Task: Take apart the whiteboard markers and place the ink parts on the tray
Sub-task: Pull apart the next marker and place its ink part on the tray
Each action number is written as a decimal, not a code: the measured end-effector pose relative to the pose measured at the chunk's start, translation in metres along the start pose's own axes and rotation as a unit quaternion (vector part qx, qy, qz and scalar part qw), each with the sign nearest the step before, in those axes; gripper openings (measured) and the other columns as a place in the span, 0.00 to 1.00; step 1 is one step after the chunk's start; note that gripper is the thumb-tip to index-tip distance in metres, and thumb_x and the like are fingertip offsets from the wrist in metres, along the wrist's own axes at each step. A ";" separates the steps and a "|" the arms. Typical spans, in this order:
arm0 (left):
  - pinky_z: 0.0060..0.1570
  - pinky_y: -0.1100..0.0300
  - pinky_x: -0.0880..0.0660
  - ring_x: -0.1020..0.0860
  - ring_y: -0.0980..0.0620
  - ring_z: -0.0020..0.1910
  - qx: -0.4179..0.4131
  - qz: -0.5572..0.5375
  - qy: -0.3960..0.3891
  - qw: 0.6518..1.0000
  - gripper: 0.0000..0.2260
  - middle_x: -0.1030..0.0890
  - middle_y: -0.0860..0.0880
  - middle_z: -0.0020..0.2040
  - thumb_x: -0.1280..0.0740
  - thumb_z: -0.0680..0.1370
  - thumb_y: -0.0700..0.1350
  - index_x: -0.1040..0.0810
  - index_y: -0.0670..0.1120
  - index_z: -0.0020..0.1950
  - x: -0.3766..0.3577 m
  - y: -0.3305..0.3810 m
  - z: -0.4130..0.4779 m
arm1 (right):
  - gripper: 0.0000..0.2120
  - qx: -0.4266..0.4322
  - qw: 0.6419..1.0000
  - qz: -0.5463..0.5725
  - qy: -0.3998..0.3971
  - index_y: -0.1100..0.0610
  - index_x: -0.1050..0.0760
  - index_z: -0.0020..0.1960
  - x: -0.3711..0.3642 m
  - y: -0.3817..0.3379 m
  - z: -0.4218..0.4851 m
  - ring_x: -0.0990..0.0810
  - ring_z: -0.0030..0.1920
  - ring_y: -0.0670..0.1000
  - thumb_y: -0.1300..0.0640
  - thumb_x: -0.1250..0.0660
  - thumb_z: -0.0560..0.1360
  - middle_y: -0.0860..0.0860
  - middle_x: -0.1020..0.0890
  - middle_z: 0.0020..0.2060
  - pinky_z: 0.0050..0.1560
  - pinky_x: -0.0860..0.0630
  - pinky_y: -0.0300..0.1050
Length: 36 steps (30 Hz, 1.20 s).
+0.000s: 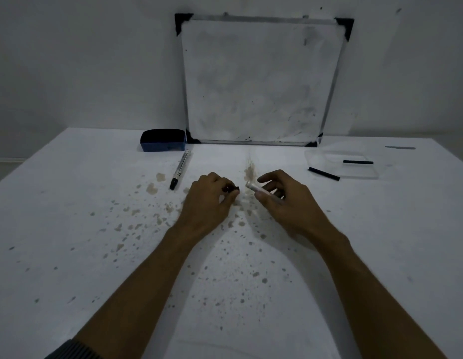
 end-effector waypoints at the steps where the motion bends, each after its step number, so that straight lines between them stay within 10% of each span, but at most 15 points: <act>1: 0.51 0.56 0.30 0.23 0.49 0.52 -0.002 0.015 -0.001 1.000 0.11 0.18 0.48 0.51 0.31 0.81 0.54 0.15 0.50 0.57 -0.001 -0.001 0.000 | 0.14 0.001 1.000 0.006 0.004 0.47 0.23 0.61 0.000 0.000 -0.002 0.18 0.42 0.39 0.47 0.28 0.77 0.42 0.17 0.48 0.39 0.23 0.30; 9: 0.52 0.63 0.32 0.24 0.53 0.54 0.031 -0.024 -0.012 0.999 0.15 0.20 0.50 0.54 0.32 0.82 0.52 0.17 0.49 0.66 0.003 -0.002 -0.002 | 0.13 -0.029 0.998 0.034 0.034 0.44 0.18 0.59 0.003 0.002 -0.005 0.17 0.32 0.45 0.42 0.29 0.77 0.45 0.14 0.46 0.36 0.19 0.38; 13: 0.52 0.69 0.25 0.19 0.62 0.52 0.085 -0.245 -0.010 0.966 0.13 0.17 0.53 0.55 0.39 0.86 0.48 0.17 0.49 0.63 0.015 0.012 -0.003 | 0.13 -0.056 0.994 0.086 0.038 0.49 0.18 0.56 -0.002 0.000 -0.006 0.19 0.30 0.39 0.43 0.27 0.76 0.47 0.13 0.44 0.29 0.25 0.33; 18: 0.40 0.63 0.24 0.20 0.55 0.36 0.124 -0.314 -0.012 0.941 0.16 0.17 0.51 0.39 0.37 0.84 0.56 0.15 0.47 0.51 0.011 0.016 -0.004 | 0.15 -0.061 0.981 0.183 0.029 0.54 0.19 0.55 -0.001 -0.010 -0.006 0.19 0.28 0.47 0.46 0.24 0.74 0.50 0.11 0.42 0.29 0.23 0.40; 25: 0.34 0.62 0.27 0.24 0.54 0.34 0.293 -0.582 -0.063 0.756 0.12 0.19 0.47 0.38 0.34 0.84 0.48 0.16 0.41 0.51 -0.011 0.002 -0.011 | 0.13 -0.108 0.892 0.436 0.046 0.61 0.19 0.61 -0.019 -0.003 -0.010 0.20 0.35 0.50 0.56 0.28 0.79 0.59 0.14 0.51 0.39 0.20 0.42; 32: 0.64 0.49 0.23 0.18 0.40 0.62 0.350 -0.748 -0.162 0.540 0.28 0.17 0.36 0.63 0.46 0.87 0.56 0.23 0.34 0.68 -0.038 0.030 -0.025 | 0.10 -0.047 0.963 0.234 0.128 0.56 0.21 0.58 -0.001 -0.012 -0.007 0.19 0.34 0.45 0.52 0.37 0.84 0.48 0.16 0.45 0.32 0.23 0.39; 36: 0.61 0.49 0.22 0.16 0.39 0.61 0.364 -0.780 -0.186 0.474 0.27 0.19 0.35 0.66 0.48 0.87 0.54 0.23 0.33 0.69 -0.046 0.035 -0.028 | 0.08 0.046 0.968 0.188 0.161 0.56 0.22 0.59 0.007 -0.039 -0.019 0.15 0.38 0.44 0.54 0.36 0.84 0.49 0.15 0.46 0.37 0.19 0.38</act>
Point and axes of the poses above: each hand's wrist, its own z-axis towards the middle knuckle, its own x-axis out of the back of the hand, y = z × x, the point moved 8 cm from there along z, towards the middle knuckle
